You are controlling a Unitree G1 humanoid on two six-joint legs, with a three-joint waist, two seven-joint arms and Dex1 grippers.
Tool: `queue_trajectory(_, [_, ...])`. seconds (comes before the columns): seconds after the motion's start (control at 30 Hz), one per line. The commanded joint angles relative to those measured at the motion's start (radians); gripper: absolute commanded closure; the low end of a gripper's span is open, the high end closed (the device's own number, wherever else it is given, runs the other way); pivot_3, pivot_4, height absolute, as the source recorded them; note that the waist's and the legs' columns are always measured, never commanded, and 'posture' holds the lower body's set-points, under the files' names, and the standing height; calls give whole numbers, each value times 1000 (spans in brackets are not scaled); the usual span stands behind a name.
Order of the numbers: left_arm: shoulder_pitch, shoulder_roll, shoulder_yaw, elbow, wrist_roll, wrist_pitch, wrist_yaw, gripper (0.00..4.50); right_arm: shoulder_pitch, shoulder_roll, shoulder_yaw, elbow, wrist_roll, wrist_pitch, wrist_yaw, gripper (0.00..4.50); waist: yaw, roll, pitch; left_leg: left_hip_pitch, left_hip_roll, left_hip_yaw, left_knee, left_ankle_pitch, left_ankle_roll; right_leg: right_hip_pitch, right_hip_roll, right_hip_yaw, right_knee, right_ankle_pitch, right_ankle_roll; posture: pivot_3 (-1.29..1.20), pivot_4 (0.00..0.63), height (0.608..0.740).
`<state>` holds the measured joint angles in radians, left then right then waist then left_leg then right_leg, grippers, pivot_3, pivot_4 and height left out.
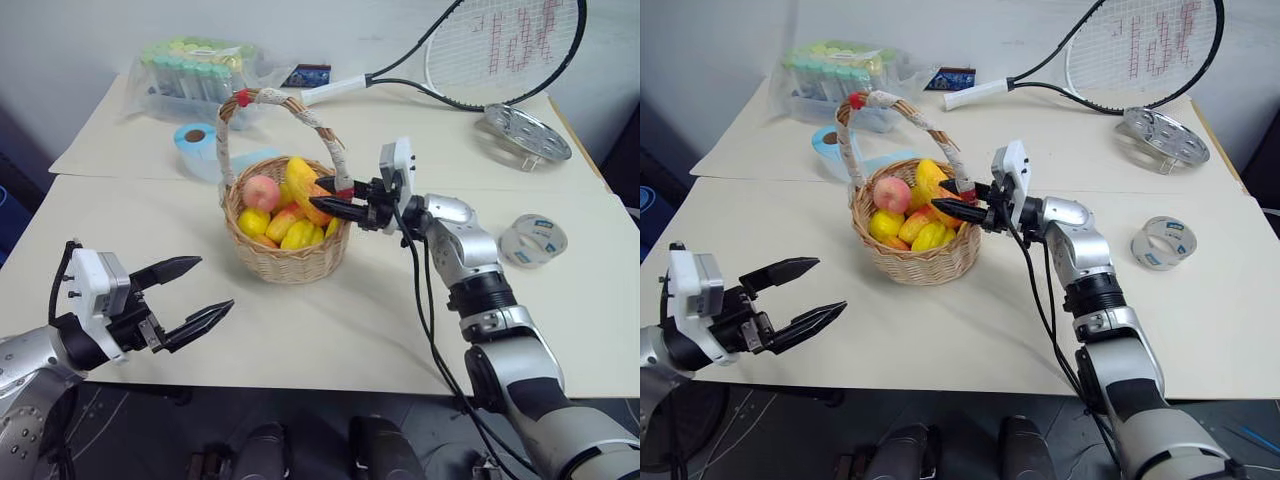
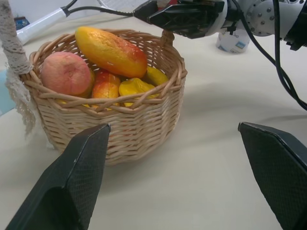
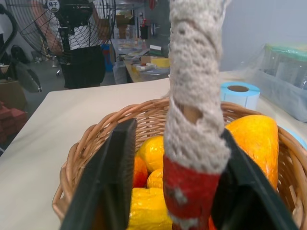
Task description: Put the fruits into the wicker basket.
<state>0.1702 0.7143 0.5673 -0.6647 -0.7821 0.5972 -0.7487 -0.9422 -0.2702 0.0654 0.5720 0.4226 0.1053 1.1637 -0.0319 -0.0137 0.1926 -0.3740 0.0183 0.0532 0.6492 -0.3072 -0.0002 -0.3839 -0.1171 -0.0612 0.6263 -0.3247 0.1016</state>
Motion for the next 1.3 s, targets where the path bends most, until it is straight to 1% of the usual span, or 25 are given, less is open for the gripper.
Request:
queue_trajectory(0.03, [-3, -4, -23, -39, -7, -23, 19, 0, -26, -26, -60, -34, 43, 32, 34, 3790, 0, 0, 0, 0, 0, 0, 0, 0, 0, 0, 0, 0, 0, 0, 0, 0, 150, 740])
queue_trajectory(0.07, [-16, -3, -38, -30, -4, -25, 20, 0, -20, -47, -72, -66, 59, 48, 55, 4142, 0, 0, 0, 0, 0, 0, 0, 0, 0, -1, 1, 0, 0, 0, 0, 0, 150, 740])
queue_trajectory(0.1, [-30, -2, -55, -19, -1, -28, 21, 0, -9, -70, -86, -103, 75, 68, 76, 4326, 2, 1, 0, -1, 0, 0, 0, 0, 0, -1, 1, 0, 0, 0, 0, 0, 150, 740])
queue_trajectory(0.17, [-65, 1, -89, 10, 7, -34, 20, 0, 22, -108, -130, -180, 122, 86, 100, 4316, 5, 1, 1, -4, 0, 0, 0, 0, 0, -3, 1, 0, 0, 0, 0, 0, 150, 740])
queue_trajectory(0.23, [-101, 0, -126, 45, 23, -45, 12, 0, 61, -137, -191, -256, 169, 112, 70, 4316, 5, 1, 1, -8, 0, 0, 2, 0, 0, -7, 1, -1, 1, 0, 0, 0, 150, 740])
queue_trajectory(0.3, [-140, -3, -165, 85, 42, -61, 2, 0, 104, -161, -241, -310, 162, 97, -3, 4316, 5, 1, 1, -13, 0, -1, 4, 0, 0, -10, 1, -2, 1, 0, 1, 0, 150, 740])
queue_trajectory(0.43, [-206, -7, -235, 160, 75, -95, -31, 0, 204, -203, -338, -394, 109, 30, -165, 4316, 6, 1, 1, -13, -1, 0, 4, 0, 0, -10, 2, -5, 1, 0, 1, 0, 150, 740])
queue_trajectory(0.53, [-233, -2, -265, 205, 98, -119, -62, 0, 282, -236, -399, -427, 71, 13, -288, 4316, 6, 1, 1, -13, -1, 3, 5, 1, 1, -10, 3, -7, 1, 1, 1, 0, 150, 740])
queue_trajectory(0.63, [-257, -4, -283, 238, 113, -137, -80, 0, 346, -253, -422, -443, 50, 24, -364, 4316, 3, 1, 1, -13, -1, 4, 5, 1, 2, -10, 3, -6, 1, 1, 2, 0, 150, 740])
queue_trajectory(0.77, [-284, -4, -301, 268, 128, -158, -99, 0, 415, -247, -447, -460, 20, 8, -461, 4316, 2, 1, 1, -11, 0, 7, 5, 3, 1, -11, 3, -4, 2, 1, 3, 0, 150, 740])
queue_trajectory(0.8, [-290, -4, -304, 272, 130, -161, -101, 0, 432, -234, -454, -475, 29, -23, -463, 4316, 2, 1, 1, -11, 0, 7, 5, 3, 1, -11, 3, -4, 2, 2, 3, 0, 150, 740])
queue_trajectory(0.87, [-300, -4, -309, 279, 132, -163, -101, 0, 471, -216, -438, -481, 24, -28, -473, 4316, 4, 1, 1, -10, 0, 8, 5, 3, 1, -11, 3, -3, 2, 2, 3, 0, 150, 740])
queue_trajectory(0.93, [-294, 0, -308, 280, 135, -168, -109, 0, 483, -214, -424, -462, 23, -29, -460, 3579, 4, 1, 1, -10, 0, 8, 5, 3, 1, -11, 3, -3, 2, 2, 3, 0, 150, 740])
queue_trajectory(0.97, [-286, 3, -307, 279, 137, -172, -115, 0, 481, -213, -425, -453, 25, -39, -459, 3317, 4, 1, 1, -10, 0, 8, 5, 3, 1, -11, 3, -2, 2, 2, 3, 0, 150, 740])
queue_trajectory(1.1, [-233, 24, -261, 274, 128, -174, -138, 0, 498, -280, -450, -507, 59, 26, -437, 2012, 5, 1, 1, -11, 0, 9, 5, 3, 2, -11, 3, -1, 2, 2, 4, 0, 150, 740])
queue_trajectory(1.13, [-215, 36, -250, 279, 130, -171, -148, 0, 522, -314, -464, -521, 76, 39, -401, 1600, 5, 1, 1, -11, 0, 9, 4, 3, 2, -11, 3, 0, 2, 2, 4, 0, 150, 740])
queue_trajectory(1.17, [-199, 44, -243, 285, 137, -175, -153, 0, 543, -342, -477, -529, 92, 51, -371, 1396, 7, 1, 1, -11, 0, 8, 4, 3, 2, -11, 3, 0, 2, 2, 4, 0, 150, 740])
queue_trajectory(1.2, [-189, 49, -237, 289, 143, -178, -157, 0, 558, -362, -485, -535, 105, 58, -353, 989, 8, 1, 1, -11, 0, 8, 4, 3, 2, -11, 3, 0, 1, 2, 4, 0, 150, 740])
queue_trajectory(1.27, [-120, 58, -218, 306, 192, -234, -178, 0, 604, -424, -510, -511, 118, -12, -234, 420, 11, 1, 1, -11, 0, 7, 5, 3, 3, -10, 2, 1, 1, 2, 4, 0, 150, 740])
queue_trajectory(1.3, [-84, 60, -212, 309, 216, -261, -187, 0, 624, -447, -515, -493, 121, -50, -173, 35, 11, 1, 1, -11, 0, 8, 4, 2, 4, -10, 2, 1, 1, 2, 4, 0, 150, 740])
